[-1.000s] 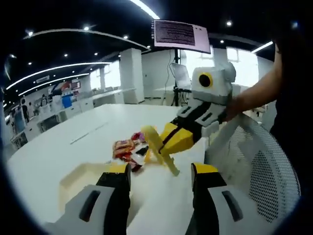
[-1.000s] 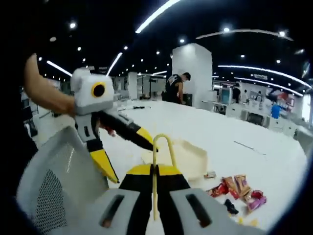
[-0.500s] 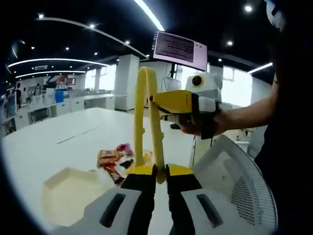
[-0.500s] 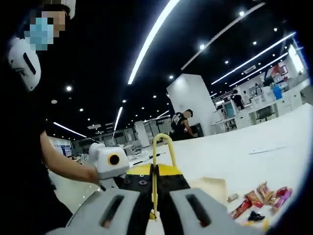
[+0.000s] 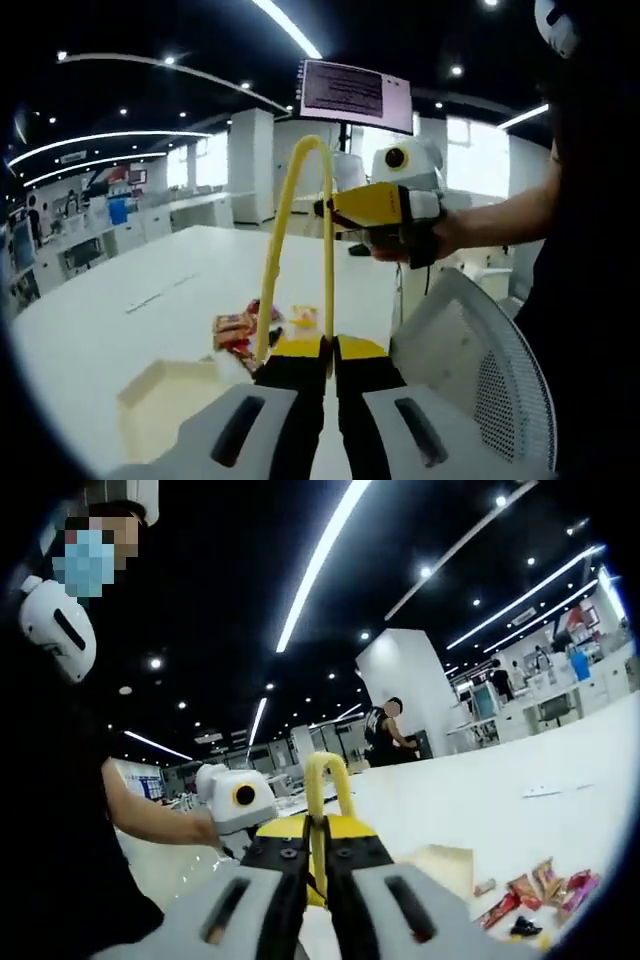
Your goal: Place the target food into the container with the food tongs after gripping and lifting it, then release it inside without dropping or visibly crushing the food.
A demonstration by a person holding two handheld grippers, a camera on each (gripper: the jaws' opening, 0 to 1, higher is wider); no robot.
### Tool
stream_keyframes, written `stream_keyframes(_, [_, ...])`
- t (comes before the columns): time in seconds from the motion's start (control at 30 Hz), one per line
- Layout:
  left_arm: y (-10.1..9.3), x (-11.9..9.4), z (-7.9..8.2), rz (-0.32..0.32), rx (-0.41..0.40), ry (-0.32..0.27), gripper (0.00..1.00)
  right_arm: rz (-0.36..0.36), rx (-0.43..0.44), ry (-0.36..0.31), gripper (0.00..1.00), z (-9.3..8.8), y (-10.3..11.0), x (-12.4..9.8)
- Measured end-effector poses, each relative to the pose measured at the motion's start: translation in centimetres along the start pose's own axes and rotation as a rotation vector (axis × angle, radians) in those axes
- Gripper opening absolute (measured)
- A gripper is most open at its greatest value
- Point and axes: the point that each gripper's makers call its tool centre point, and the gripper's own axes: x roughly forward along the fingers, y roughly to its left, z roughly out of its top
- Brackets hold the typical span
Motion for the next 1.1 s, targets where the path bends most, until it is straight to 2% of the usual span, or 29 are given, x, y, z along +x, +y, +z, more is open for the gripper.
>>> stream_keyframes(0.07, [-0.2,-0.2,0.0,-0.008,0.043,0.035,0.00,0.012,-0.009,0.013,0.04,-0.1,0.3,-0.1])
stream_keyframes(0.2, [0.0,-0.9,0.8,-0.031,0.046,0.054,0.00,0.026,0.019,0.020,0.05,0.6,0.6,-0.2])
stream_keyframes(0.23, [0.0,-1.2,1.0,-0.037,0.060,0.068,0.00,0.031,0.002,0.027,0.05,0.7,0.8,-0.3])
stream_keyframes(0.33, [0.2,-1.6,1.2,-0.044,0.065,0.082,0.00,0.044,0.020,0.046,0.15,1.1,1.2,-0.5])
stream_keyframes(0.43, [0.3,-1.9,1.3,-0.041,0.057,0.074,0.00,0.035,-0.025,0.062,0.21,1.5,1.3,-0.8])
stream_keyframes(0.53, [-0.4,-2.1,1.5,-0.064,0.067,0.089,0.00,0.019,-0.011,0.085,0.44,1.8,1.2,-1.1])
stream_keyframes(0.57, [-0.9,-2.2,1.7,-0.083,0.067,0.089,0.00,0.009,-0.051,0.105,0.53,2.0,1.0,-1.2])
stream_keyframes(0.63, [-2.0,-2.4,2.1,-0.129,0.080,0.105,0.00,0.019,-0.127,0.152,0.59,2.4,1.3,-1.3])
stream_keyframes(0.7, [-2.8,-2.5,2.5,-0.168,0.085,0.116,0.00,0.069,-0.179,0.195,0.59,2.8,2.3,-1.1])
stream_keyframes(0.77, [-3.5,-2.5,3.2,-0.201,0.101,0.127,0.00,0.111,-0.220,0.211,0.60,3.4,3.6,-0.3])
stream_keyframes(0.9, [-4.8,-2.1,5.8,-0.248,0.129,0.088,0.00,0.162,-0.216,0.172,0.60,4.2,5.3,1.2])
stream_keyframes(0.97, [-5.3,-2.0,6.4,-0.270,0.132,0.085,0.00,0.177,-0.216,0.165,0.61,4.2,5.9,1.7])
stream_keyframes(1.1, [-6.4,-2.1,7.2,-0.338,0.168,0.140,0.00,0.225,-0.216,0.172,0.62,3.8,7.1,2.5])
